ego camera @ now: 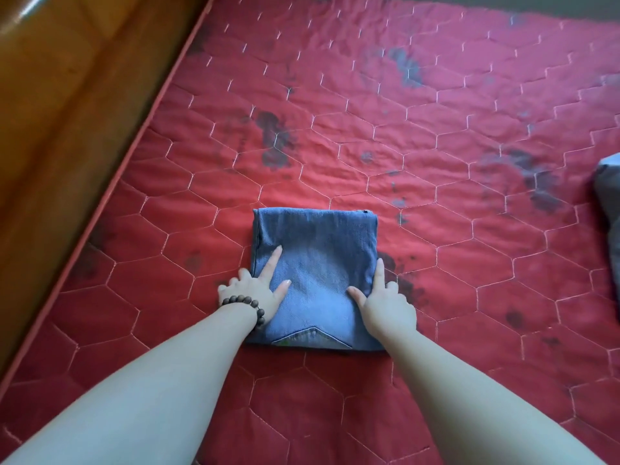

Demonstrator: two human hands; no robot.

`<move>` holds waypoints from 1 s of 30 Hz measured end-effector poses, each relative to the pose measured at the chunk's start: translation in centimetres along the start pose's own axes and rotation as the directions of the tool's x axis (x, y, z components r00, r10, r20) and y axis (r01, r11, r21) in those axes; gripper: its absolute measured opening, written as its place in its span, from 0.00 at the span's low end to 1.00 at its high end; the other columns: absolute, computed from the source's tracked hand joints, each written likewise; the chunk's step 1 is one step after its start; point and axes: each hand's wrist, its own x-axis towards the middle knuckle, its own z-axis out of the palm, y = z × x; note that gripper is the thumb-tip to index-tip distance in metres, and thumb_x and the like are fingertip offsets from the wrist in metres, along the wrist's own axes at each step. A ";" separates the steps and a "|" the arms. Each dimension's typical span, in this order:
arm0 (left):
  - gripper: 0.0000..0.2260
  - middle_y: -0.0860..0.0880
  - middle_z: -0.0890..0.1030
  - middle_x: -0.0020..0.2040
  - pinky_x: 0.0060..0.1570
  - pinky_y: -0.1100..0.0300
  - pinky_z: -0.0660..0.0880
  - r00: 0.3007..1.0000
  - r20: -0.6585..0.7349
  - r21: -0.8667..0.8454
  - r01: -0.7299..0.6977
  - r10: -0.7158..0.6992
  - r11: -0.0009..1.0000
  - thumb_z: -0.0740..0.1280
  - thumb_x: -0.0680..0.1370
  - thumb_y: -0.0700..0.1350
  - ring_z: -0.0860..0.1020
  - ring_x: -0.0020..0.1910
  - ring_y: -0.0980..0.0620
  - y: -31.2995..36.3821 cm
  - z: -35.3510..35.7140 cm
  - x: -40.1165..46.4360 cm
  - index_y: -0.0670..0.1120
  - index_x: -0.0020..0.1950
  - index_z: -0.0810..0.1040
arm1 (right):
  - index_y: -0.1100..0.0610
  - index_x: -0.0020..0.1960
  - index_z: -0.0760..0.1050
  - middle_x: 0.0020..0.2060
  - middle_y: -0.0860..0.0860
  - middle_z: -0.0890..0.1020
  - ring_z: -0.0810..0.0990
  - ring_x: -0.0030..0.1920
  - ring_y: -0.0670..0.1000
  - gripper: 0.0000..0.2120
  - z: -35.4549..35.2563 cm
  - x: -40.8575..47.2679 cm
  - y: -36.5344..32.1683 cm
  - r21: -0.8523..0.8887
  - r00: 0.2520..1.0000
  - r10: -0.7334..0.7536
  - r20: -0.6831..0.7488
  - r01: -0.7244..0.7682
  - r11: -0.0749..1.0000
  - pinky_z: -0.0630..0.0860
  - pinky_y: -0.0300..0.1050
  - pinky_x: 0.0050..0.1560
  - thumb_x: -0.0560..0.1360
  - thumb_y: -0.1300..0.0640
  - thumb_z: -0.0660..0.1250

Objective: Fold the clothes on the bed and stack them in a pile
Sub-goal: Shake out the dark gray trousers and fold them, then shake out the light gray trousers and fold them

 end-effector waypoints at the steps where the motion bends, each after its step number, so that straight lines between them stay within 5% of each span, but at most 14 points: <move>1: 0.27 0.41 0.69 0.65 0.57 0.47 0.66 1.000 -0.018 0.007 0.014 -0.014 1.000 0.42 0.76 0.69 0.72 0.61 0.41 0.3 0.0 -0.2 0.70 0.64 0.25 | 0.48 0.78 0.37 0.65 0.57 0.69 0.73 0.61 0.60 0.38 -0.2 -0.1 0.1 0.017 0.999 0.014 0.031 -0.015 1.000 0.69 0.54 0.57 0.77 0.32 0.49; 4: 0.29 0.40 0.65 0.68 0.59 0.49 0.65 0.992 -0.122 0.029 0.037 -0.034 0.999 0.46 0.78 0.66 0.67 0.64 0.42 1.2 0.2 -1.7 0.66 0.72 0.32 | 0.47 0.78 0.40 0.66 0.58 0.67 0.67 0.64 0.60 0.34 -0.8 -1.4 0.9 0.074 0.998 -0.009 0.068 0.004 0.997 0.68 0.55 0.61 0.79 0.38 0.52; 7: 0.30 0.39 0.48 0.78 0.71 0.44 0.54 0.986 -0.169 0.015 0.012 -0.009 1.000 0.49 0.79 0.64 0.49 0.76 0.41 2.2 0.2 -4.3 0.61 0.77 0.39 | 0.47 0.78 0.45 0.68 0.55 0.64 0.65 0.66 0.58 0.31 -1.8 -4.6 2.9 0.108 0.995 -0.093 0.034 0.089 0.990 0.69 0.54 0.63 0.80 0.46 0.55; 10: 0.30 0.42 0.41 0.79 0.74 0.42 0.46 0.976 -0.191 0.019 -0.099 0.101 0.995 0.51 0.79 0.62 0.39 0.77 0.44 3.9 0.0 -7.6 0.59 0.77 0.41 | 0.45 0.78 0.48 0.72 0.52 0.62 0.64 0.68 0.57 0.30 -3.7 -8.3 6.5 0.118 0.992 -0.129 -0.010 0.130 0.985 0.69 0.52 0.64 0.80 0.48 0.57; 19: 0.30 0.45 0.57 0.78 0.73 0.47 0.54 0.899 -0.190 -0.048 -0.409 0.394 0.911 0.55 0.79 0.59 0.50 0.77 0.47 19.2 -0.9 -16.6 0.54 0.78 0.50 | 0.45 0.78 0.51 0.74 0.54 0.58 0.64 0.69 0.57 0.30 -11.0 -13.9 23.8 0.118 0.991 0.097 -0.089 -0.086 0.989 0.67 0.53 0.65 0.79 0.49 0.59; 30: 0.32 0.45 0.54 0.78 0.74 0.48 0.53 0.814 -0.169 -0.040 -0.569 0.556 0.821 0.57 0.78 0.61 0.48 0.78 0.47 49.9 9.2 -23.6 0.55 0.78 0.49 | 0.49 0.77 0.55 0.74 0.56 0.57 0.60 0.72 0.57 0.30 -11.4 -9.6 51.6 0.137 0.964 0.208 -0.163 -0.187 0.973 0.61 0.50 0.69 0.78 0.49 0.61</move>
